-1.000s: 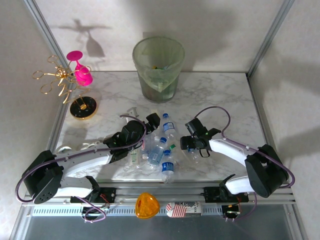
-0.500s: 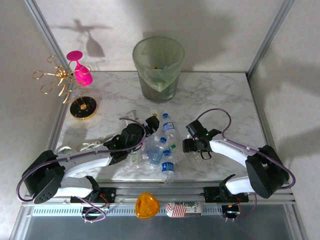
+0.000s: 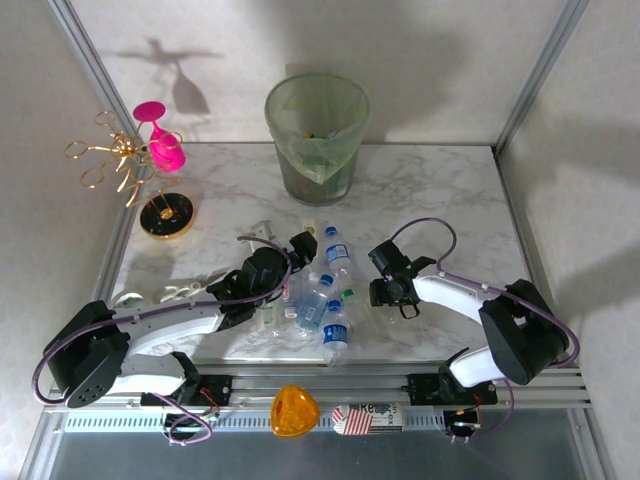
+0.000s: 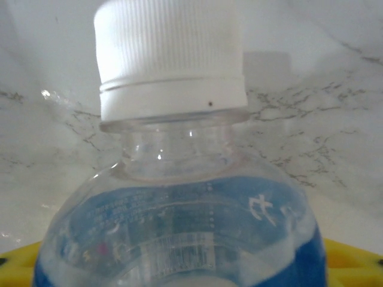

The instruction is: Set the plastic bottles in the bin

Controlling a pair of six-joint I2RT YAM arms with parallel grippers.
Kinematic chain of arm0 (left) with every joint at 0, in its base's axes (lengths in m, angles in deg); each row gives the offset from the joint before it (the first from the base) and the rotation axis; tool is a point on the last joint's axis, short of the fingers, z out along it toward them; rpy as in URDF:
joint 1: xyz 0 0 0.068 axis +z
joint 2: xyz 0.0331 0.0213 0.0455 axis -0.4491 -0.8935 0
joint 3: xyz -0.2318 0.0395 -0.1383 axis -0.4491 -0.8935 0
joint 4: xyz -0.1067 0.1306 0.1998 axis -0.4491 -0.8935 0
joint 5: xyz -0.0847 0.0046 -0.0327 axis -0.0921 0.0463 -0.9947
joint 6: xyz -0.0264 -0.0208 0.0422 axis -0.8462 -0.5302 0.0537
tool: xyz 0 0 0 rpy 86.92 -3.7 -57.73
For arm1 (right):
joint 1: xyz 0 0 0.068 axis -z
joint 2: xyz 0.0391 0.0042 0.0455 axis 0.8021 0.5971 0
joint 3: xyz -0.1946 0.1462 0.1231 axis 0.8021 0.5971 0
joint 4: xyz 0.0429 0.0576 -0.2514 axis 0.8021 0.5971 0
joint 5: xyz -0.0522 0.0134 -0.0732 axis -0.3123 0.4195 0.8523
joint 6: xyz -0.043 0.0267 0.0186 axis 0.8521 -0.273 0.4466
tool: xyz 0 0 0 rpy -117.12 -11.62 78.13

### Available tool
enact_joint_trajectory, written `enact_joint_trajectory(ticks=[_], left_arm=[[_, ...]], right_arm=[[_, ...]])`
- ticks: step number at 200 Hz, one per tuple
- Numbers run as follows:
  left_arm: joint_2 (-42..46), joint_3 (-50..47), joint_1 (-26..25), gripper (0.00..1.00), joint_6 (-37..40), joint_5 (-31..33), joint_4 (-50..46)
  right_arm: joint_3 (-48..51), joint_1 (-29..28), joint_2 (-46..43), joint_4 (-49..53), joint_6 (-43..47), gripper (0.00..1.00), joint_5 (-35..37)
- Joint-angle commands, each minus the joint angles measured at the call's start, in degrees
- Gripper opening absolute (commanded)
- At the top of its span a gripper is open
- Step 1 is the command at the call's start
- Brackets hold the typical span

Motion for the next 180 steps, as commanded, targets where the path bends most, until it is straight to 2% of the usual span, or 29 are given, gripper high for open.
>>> enact_joint_trajectory(ticks=[1, 57, 84, 110, 128, 180], left_arm=[[1.6, -1.1, -0.4, 1.00, 1.1, 2.1, 2.0], [4.2, -2.6, 0.1, 1.00, 0.9, 3.2, 1.7], [6.9, -4.3, 0.7, 1.00, 0.9, 4.1, 1.1], [9.8, -6.3, 1.9, 1.00, 0.6, 3.7, 0.6], [12.2, -7.6, 2.5, 1.00, 0.8, 3.7, 0.1], [18.1, -10.9, 4.0, 1.00, 1.1, 3.0, -2.5]], right_arm=[[-2.5, -0.1, -2.0, 0.6, 0.3, 0.56, 2.3], [-8.8, 0.0, -7.9, -7.1, 3.3, 0.51, 0.7], [-9.3, 0.2, -11.1, -17.0, 5.0, 0.50, -2.5], [-8.3, 0.3, -13.2, -30.1, 5.0, 0.50, -10.2], [-10.0, 0.3, -12.6, -36.7, 4.3, 0.49, -12.1], [-20.6, 0.9, -5.0, -46.2, 6.1, 0.48, -12.4]])
